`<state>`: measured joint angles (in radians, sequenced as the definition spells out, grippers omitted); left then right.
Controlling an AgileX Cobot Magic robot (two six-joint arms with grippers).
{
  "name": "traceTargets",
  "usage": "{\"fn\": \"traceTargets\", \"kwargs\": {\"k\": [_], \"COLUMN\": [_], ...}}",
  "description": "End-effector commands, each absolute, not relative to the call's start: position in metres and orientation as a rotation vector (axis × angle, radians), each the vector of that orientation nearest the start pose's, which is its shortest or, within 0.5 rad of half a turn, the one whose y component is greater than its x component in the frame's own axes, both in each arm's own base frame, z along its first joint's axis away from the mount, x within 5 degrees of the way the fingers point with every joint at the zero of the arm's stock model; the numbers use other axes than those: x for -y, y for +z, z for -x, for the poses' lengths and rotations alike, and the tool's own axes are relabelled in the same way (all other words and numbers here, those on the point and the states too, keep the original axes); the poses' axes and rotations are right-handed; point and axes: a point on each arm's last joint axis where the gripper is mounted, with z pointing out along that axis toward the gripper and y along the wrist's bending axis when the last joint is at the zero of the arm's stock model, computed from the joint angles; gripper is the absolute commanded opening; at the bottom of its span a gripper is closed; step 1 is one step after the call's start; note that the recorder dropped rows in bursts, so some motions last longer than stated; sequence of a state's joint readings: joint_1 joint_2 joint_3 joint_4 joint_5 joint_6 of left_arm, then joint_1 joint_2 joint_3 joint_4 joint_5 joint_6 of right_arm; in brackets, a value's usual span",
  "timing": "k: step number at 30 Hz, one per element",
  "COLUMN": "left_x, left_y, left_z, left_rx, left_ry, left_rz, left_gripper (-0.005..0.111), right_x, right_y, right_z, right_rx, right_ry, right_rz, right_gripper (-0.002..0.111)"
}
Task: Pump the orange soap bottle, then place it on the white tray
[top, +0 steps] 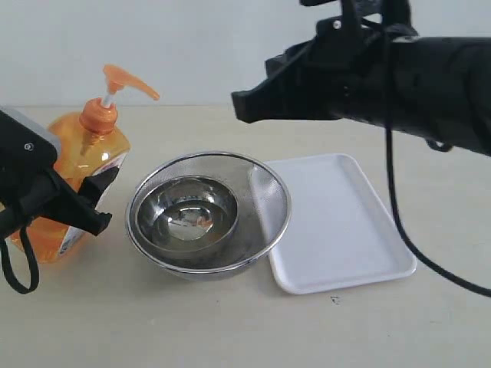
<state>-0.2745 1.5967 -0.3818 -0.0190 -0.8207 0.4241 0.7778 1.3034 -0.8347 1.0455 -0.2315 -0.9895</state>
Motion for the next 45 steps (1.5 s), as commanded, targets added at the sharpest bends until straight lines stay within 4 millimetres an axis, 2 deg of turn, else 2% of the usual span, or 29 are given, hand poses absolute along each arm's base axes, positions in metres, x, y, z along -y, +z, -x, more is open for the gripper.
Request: {"fn": "traceTargets", "kwargs": {"k": [1,7,13,27,29,34,36,39,40,42,45], "left_x": [0.070,0.070,0.070,0.070,0.070,0.070,0.070,0.070,0.070,0.070,0.070], "left_y": [0.158,0.158,0.159,0.159,0.159,0.159,0.159,0.159,0.159,0.159,0.159], "left_z": [-0.250,-0.250,-0.250,-0.251,-0.251,-0.251,-0.251,-0.251,-0.251,-0.251,-0.251], "left_rx": [-1.802,-1.799,-1.797,-1.789,-1.789,-1.795,-1.795,-1.792,-1.792,-1.792,-1.792], "left_ry": [0.073,0.073,0.073,0.071,0.071,0.072,0.072,0.073,0.073,0.073,0.073], "left_rz": [-0.579,-0.578,-0.577,-0.570,-0.570,-0.564,-0.564,-0.563,-0.563,-0.563,-0.563], "left_gripper": [0.005,0.005,0.005,0.005,0.005,0.005,0.005,0.005,0.005,0.005,0.005], "right_x": [-0.163,-0.149,-0.154,-0.153,-0.143,-0.084,-0.058,-0.034,-0.023,-0.012,0.006], "right_y": [0.309,0.297,0.277,0.278,0.290,0.337,0.355,0.371,0.373,0.368,0.348], "right_z": [-0.201,-0.185,-0.174,-0.171,-0.167,-0.151,-0.135,-0.113,-0.101,-0.092,-0.079], "right_rx": [-1.704,-1.717,-1.870,-1.874,-1.844,-1.646,-1.536,-1.398,-1.323,-1.253,-1.160], "right_ry": [0.372,0.408,0.508,0.525,0.549,0.492,0.446,0.383,0.350,0.299,0.200], "right_rz": [0.425,0.399,0.483,0.495,0.474,0.248,0.153,0.049,-0.007,-0.080,-0.201], "right_gripper": [0.000,0.000,0.000,0.000,0.000,0.000,0.000,0.000,0.000,0.000,0.000]}}
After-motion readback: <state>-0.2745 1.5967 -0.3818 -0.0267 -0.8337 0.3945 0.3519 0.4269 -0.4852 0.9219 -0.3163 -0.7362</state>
